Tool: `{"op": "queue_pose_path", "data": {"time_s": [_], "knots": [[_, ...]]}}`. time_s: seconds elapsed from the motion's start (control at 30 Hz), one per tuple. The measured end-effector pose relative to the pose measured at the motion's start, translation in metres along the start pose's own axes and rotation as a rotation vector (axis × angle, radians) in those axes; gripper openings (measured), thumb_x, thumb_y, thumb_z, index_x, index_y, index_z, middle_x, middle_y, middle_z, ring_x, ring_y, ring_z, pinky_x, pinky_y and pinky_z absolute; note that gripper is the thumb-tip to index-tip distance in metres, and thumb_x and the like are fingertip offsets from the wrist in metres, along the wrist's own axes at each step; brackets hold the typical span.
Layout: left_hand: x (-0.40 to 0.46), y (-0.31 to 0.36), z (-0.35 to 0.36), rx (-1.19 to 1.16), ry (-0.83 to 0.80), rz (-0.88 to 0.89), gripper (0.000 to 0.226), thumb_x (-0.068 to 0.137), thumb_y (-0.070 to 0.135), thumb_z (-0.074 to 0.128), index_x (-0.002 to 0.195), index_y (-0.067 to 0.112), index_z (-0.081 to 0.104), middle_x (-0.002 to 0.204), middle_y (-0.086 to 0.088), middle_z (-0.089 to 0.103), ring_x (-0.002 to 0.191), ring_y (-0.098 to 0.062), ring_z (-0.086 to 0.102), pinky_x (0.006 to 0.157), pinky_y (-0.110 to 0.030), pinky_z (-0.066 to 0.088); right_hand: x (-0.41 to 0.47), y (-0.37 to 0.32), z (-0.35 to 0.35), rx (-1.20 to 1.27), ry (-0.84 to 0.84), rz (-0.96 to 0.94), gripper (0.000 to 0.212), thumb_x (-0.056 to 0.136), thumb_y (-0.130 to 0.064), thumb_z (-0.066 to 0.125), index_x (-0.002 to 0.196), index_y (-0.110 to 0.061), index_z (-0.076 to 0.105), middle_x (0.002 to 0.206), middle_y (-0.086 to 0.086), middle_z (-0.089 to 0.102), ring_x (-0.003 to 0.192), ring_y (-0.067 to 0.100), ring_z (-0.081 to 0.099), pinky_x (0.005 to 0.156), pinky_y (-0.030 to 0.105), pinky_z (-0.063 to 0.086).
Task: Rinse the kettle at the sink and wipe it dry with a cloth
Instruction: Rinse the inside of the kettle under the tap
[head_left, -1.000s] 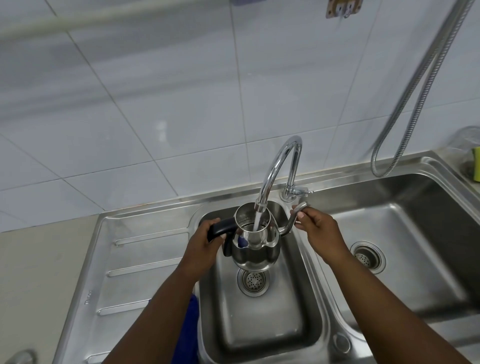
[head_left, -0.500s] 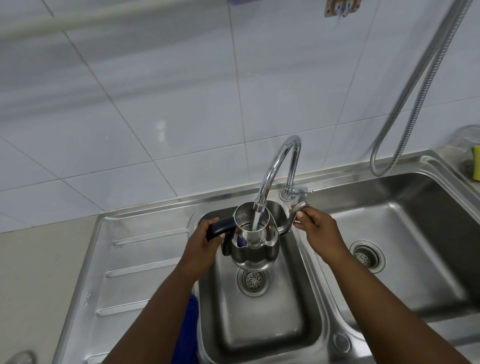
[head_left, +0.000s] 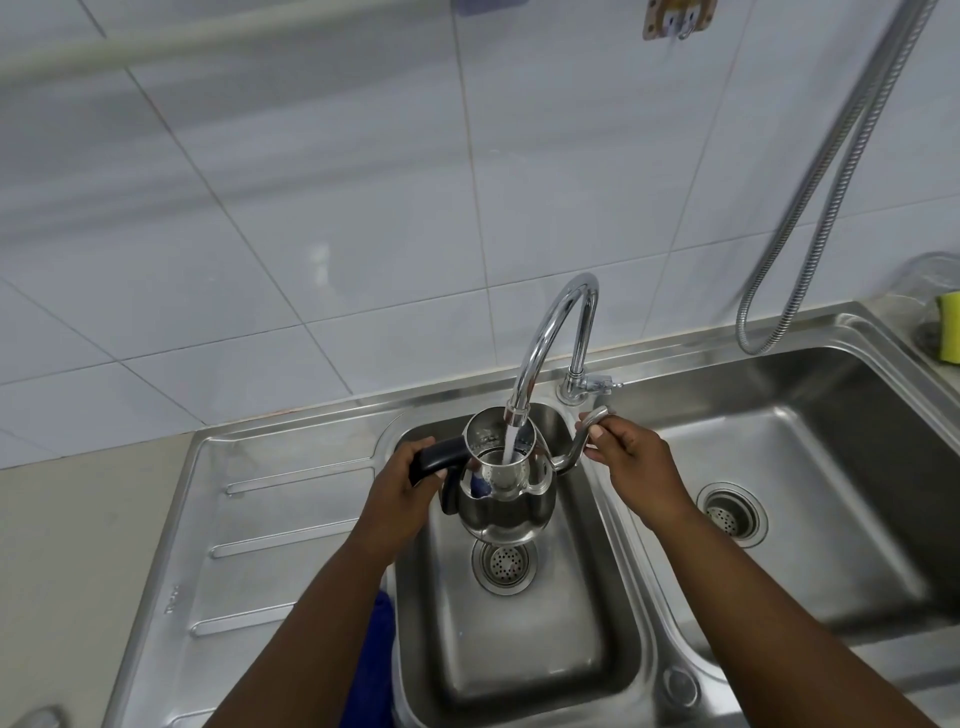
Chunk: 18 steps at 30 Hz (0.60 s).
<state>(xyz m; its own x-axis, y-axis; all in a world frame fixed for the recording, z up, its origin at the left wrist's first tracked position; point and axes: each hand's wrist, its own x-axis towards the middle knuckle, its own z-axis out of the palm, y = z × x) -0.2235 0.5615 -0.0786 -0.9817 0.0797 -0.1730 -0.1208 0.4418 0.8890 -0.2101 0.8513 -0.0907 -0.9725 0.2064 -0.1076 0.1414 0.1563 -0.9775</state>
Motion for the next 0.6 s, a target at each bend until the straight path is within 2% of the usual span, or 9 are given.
{"op": "queue_pose_path", "data": {"time_s": [0.1,0.23,0.4,0.53,0.6], "knots": [[0.0003,0.0,-0.0004,0.003,-0.007,-0.002,0.038,0.092,0.008,0.06,0.122,0.03,0.051,0.109,0.016,0.059,0.102,0.005,0.055,0.08,-0.01,0.041,0.0005,0.0011,0.0008,0.001,0.005,-0.008,0.025,0.098,-0.013,0.055,0.1,-0.031,0.073,0.1,-0.011,0.075,0.093,0.003,0.073,0.097,0.043,0.057],[0.0002,0.0019,-0.0009,-0.003,-0.009,0.001,0.038,0.091,0.007,0.06,0.122,0.027,0.052,0.11,0.013,0.06,0.102,0.003,0.057,0.079,-0.01,0.043,0.0026,0.0041,0.0015,-0.005,0.01,-0.01,0.026,0.098,-0.014,0.056,0.1,-0.034,0.073,0.099,-0.007,0.075,0.093,0.007,0.074,0.096,0.045,0.057],[-0.0003,0.0023,-0.0025,0.009,-0.017,0.003,0.037,0.092,0.007,0.059,0.116,0.034,0.052,0.107,0.018,0.06,0.097,0.012,0.057,0.076,-0.008,0.043,0.0049,0.0083,0.0012,-0.026,0.016,-0.009,0.025,0.097,-0.017,0.056,0.098,-0.036,0.073,0.1,-0.002,0.077,0.093,0.013,0.075,0.095,0.05,0.057],[-0.0006,0.0003,-0.0037,0.019,-0.027,-0.004,0.035,0.092,0.008,0.059,0.116,0.033,0.052,0.107,0.015,0.061,0.101,0.001,0.057,0.079,-0.013,0.042,0.003,0.0097,0.0026,-0.089,0.03,-0.028,0.018,0.096,-0.022,0.057,0.104,-0.028,0.073,0.101,0.0,0.076,0.096,0.017,0.073,0.095,0.052,0.055],[-0.001,-0.0001,-0.0039,0.021,-0.029,-0.013,0.034,0.092,0.009,0.059,0.112,0.036,0.052,0.105,0.014,0.061,0.1,-0.001,0.058,0.078,-0.015,0.042,0.0003,0.0102,0.0034,-0.093,0.11,-0.031,0.021,0.097,-0.025,0.057,0.113,-0.027,0.07,0.111,-0.001,0.074,0.105,0.018,0.069,0.101,0.049,0.052]]}}
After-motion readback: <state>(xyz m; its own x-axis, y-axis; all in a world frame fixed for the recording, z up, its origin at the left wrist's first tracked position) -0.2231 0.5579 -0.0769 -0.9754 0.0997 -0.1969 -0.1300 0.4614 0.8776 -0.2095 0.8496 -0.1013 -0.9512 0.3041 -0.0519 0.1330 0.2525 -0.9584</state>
